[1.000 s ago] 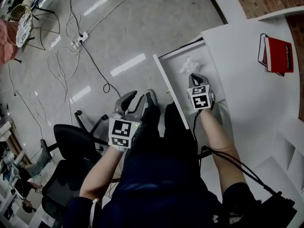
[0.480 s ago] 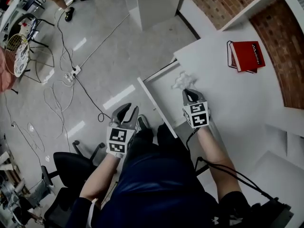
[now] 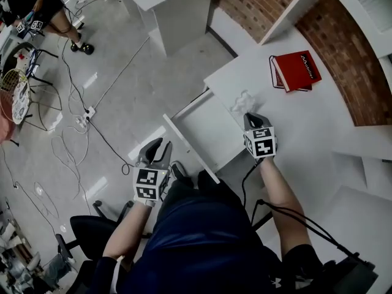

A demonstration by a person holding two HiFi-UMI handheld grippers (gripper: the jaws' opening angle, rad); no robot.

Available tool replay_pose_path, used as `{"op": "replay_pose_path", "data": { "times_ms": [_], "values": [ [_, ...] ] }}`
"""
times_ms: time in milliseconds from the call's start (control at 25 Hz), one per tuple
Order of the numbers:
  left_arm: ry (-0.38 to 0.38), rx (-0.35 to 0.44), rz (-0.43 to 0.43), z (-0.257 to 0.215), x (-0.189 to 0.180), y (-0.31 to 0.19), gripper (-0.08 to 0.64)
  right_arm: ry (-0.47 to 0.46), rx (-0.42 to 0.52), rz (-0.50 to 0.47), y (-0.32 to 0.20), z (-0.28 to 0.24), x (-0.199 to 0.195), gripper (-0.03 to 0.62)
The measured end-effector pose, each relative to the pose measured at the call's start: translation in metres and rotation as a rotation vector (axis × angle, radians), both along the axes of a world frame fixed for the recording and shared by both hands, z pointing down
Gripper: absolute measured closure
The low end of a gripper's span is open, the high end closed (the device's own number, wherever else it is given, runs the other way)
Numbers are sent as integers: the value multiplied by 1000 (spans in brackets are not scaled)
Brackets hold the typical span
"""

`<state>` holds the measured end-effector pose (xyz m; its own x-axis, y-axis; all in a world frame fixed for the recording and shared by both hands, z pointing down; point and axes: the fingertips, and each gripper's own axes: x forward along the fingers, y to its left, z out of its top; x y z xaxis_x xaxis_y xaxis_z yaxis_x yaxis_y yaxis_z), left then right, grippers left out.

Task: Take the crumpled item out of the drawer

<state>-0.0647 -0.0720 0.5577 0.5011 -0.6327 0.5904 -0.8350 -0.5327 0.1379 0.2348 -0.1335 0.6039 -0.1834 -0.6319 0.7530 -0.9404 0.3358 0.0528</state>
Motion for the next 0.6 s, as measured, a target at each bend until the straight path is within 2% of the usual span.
{"op": "replay_pose_path", "data": {
  "times_ms": [280,600],
  "values": [
    [-13,-13,14,1,10,-6,442,58,-55,44,-16,20,50,586],
    [-16,-27,5,2,6,-5,442,122,-162,65,-24,51,78,584]
  ]
}}
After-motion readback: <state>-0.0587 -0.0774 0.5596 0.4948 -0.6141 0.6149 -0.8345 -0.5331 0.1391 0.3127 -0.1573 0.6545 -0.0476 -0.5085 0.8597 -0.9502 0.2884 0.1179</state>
